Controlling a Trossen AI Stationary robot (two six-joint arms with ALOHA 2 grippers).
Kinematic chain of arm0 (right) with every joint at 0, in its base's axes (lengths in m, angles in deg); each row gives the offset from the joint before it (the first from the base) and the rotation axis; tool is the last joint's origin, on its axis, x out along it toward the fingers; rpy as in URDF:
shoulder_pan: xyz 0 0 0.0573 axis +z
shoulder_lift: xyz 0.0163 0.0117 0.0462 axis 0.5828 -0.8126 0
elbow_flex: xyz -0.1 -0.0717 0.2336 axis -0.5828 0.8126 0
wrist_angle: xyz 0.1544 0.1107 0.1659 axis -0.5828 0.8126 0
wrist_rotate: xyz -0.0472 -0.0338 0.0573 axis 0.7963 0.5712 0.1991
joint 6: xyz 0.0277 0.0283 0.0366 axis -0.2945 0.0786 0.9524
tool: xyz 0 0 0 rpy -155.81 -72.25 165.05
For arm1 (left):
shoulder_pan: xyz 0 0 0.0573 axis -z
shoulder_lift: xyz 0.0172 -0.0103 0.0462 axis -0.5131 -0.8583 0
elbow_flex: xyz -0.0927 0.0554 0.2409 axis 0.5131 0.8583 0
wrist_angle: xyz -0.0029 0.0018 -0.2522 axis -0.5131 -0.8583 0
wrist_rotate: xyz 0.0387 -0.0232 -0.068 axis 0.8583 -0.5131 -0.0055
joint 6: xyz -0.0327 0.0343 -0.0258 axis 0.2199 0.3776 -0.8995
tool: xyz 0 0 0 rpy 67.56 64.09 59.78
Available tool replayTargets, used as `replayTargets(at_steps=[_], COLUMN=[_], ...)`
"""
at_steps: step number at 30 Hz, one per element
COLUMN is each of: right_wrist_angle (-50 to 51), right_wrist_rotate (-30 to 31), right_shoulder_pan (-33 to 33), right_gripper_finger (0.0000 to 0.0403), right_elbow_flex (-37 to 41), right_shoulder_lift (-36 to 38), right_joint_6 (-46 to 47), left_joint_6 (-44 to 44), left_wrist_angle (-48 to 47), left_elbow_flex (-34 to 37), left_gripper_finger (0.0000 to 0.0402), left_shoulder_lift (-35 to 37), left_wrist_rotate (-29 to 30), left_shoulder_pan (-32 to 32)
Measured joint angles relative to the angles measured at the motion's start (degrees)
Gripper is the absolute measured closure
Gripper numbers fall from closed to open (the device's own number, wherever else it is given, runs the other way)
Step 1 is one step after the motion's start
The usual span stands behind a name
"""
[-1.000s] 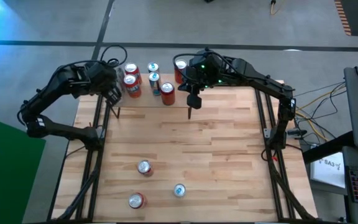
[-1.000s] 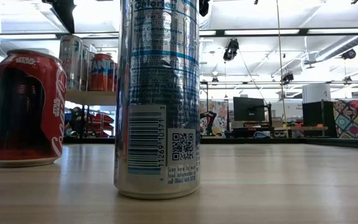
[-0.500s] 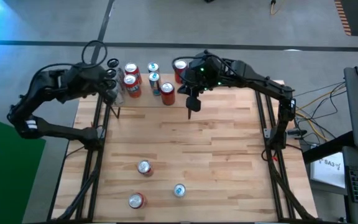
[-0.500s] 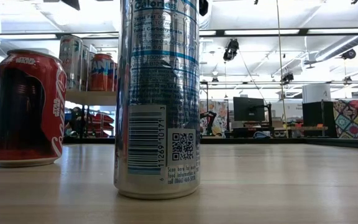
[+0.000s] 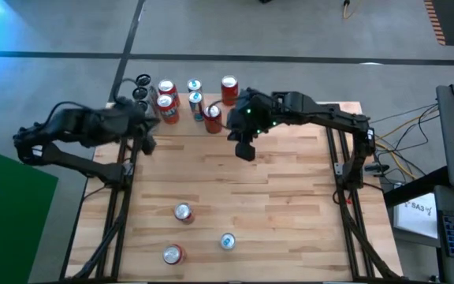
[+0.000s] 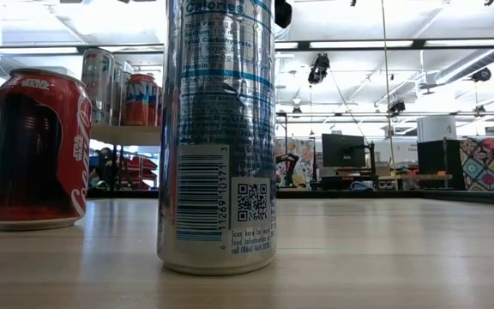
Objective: Place canned beverage on shelf
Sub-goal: Put the blue soda can on the shelf aligned with the other blue soda cans
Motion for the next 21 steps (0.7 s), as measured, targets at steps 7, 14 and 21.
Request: replayTargets(at_steps=[7,14,21], right_wrist_angle=[1.2,3.1,2.4], right_wrist_rotate=[0.0,0.0,0.0], right_shoulder_pan=[6.1,12.4,18.5], right_gripper_finger=[0.0394,0.0394,0.0394], right_elbow_flex=[2.4,3.9,6.0], right_shoulder_lift=[0.0,0.0,0.0], right_joint_6=[4.4,5.1,5.5], left_joint_6=[0.1,-2.4,-2.7], left_wrist_angle=[10.6,16.1,25.0], left_elbow_flex=[6.6,10.5,16.4], left_gripper_finger=[0.0402,0.0402,0.0402], left_shoulder_lift=[1.0,0.4,-0.7], left_wrist_rotate=[6.1,16.2,21.4], left_shoulder_pan=[13.5,27.6,38.6])
